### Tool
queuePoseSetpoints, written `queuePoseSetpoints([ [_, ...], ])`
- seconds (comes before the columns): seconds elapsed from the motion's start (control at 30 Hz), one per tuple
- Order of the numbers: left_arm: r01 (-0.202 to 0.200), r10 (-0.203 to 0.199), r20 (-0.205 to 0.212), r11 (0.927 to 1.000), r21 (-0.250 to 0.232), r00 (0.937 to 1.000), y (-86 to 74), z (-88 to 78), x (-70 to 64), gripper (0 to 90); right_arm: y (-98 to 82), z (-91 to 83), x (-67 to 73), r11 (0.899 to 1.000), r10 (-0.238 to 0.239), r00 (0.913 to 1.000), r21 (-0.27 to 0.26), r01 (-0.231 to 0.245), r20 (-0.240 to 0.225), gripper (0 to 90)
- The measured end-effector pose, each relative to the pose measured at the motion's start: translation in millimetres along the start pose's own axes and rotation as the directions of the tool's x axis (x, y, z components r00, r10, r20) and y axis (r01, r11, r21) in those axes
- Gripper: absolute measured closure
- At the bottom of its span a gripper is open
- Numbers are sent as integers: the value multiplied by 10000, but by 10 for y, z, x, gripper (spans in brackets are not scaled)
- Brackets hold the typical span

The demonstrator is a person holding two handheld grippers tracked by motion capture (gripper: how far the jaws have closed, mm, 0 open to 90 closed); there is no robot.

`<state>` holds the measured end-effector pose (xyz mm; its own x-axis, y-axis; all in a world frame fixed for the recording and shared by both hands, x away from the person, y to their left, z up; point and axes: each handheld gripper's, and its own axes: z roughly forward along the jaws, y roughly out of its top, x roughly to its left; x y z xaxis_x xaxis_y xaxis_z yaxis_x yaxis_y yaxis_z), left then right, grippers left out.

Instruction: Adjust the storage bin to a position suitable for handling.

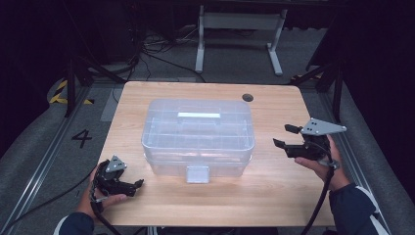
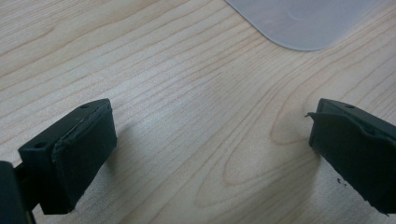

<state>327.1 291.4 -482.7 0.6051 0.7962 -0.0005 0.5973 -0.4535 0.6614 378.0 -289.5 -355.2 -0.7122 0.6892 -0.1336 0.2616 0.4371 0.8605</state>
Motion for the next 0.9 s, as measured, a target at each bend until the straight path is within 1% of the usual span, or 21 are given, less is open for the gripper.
queuePoseSetpoints([
  [0.03, -3, 3, -1, 10000, 1, 10000, 0, 0, 0, 12, 50, 14, -4, 10000, -75, 10000, -62, 75, -20, 339],
  [0.1, 0, 0, 0, 10000, 0, 10000, 0, 0, 0, 12, 78, 24, -5, 9999, -81, 10000, -93, 81, -37, 339],
  [0.2, -1, 1, -1, 10000, 0, 10000, 0, 0, 0, 12, 186, 62, 9, 9995, -211, 9997, -222, 209, -115, 340],
  [0.33, 1, -1, 6, 10000, 3, 10000, 0, 0, 0, 12, 323, 107, 47, 9985, -359, 9990, -430, 347, -273, 343],
  [0.43, -4, 4, -1, 10000, 2, 10000, 0, 0, 0, 12, 419, 157, 76, 9978, -429, 9982, -514, 407, -411, 345],
  [0.5, 61, -61, 23, 10000, 18, 10000, -1, 0, -3, 12, 479, 182, 107, 9972, -570, 9974, -501, 548, -440, 345],
  [0.53, 32, -32, 17, 10000, 19, 10000, 0, 0, -2, 11, 505, 193, 121, 9970, -602, 9969, -515, 576, -506, 345],
  [0.63, -5, 5, 0, 10000, -1, 10000, 0, 0, 0, 12, 568, 247, 152, 9965, -672, 9959, -541, 640, -609, 345],
  [0.73, -7, 7, 0, 10000, 3, 10000, 0, 0, 0, 12, 614, 306, 197, 9956, -837, 9941, -486, 804, -691, 345],
  [0.9, -6, 6, -2, 10000, 2, 10000, 0, 0, 0, 12, 668, 374, 250, 9954, -869, 9919, -492, 827, -925, 345],
])
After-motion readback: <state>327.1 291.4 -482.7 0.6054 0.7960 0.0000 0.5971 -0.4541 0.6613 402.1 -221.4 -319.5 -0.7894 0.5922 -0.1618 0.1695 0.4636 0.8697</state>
